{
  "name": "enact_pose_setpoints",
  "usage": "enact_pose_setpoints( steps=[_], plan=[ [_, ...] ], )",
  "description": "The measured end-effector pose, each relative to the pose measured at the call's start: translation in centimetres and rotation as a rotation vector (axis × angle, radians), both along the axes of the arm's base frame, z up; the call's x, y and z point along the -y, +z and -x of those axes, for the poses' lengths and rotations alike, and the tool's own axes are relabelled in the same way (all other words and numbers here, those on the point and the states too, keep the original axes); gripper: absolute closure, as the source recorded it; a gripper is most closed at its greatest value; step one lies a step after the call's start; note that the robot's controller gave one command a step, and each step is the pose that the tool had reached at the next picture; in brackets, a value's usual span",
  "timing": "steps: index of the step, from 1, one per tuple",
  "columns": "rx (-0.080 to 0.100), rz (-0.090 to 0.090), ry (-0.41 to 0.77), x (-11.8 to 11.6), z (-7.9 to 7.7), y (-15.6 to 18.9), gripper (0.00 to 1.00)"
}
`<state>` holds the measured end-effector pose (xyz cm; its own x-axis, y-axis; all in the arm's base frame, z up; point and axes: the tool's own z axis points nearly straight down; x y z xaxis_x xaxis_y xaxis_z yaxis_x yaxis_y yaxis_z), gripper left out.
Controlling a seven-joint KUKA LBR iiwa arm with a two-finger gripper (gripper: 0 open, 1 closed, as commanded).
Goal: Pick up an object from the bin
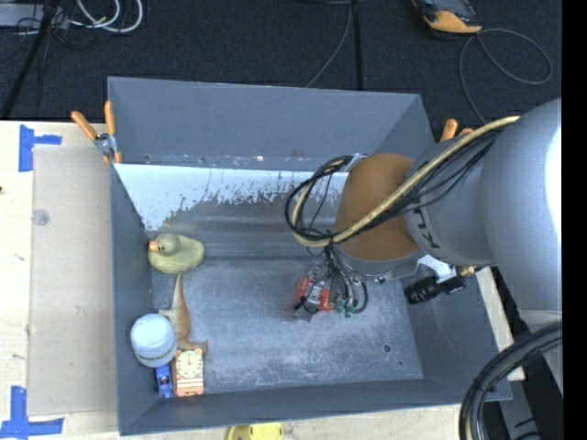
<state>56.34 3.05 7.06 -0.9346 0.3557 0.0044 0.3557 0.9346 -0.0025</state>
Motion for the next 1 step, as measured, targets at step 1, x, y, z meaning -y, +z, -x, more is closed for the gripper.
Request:
enact_pose_setpoints(
  steps=[1],
  plan=[
    [0.001, 0.000, -0.024, 2.93, -0.64, 13.85, 1.00]
  ],
)
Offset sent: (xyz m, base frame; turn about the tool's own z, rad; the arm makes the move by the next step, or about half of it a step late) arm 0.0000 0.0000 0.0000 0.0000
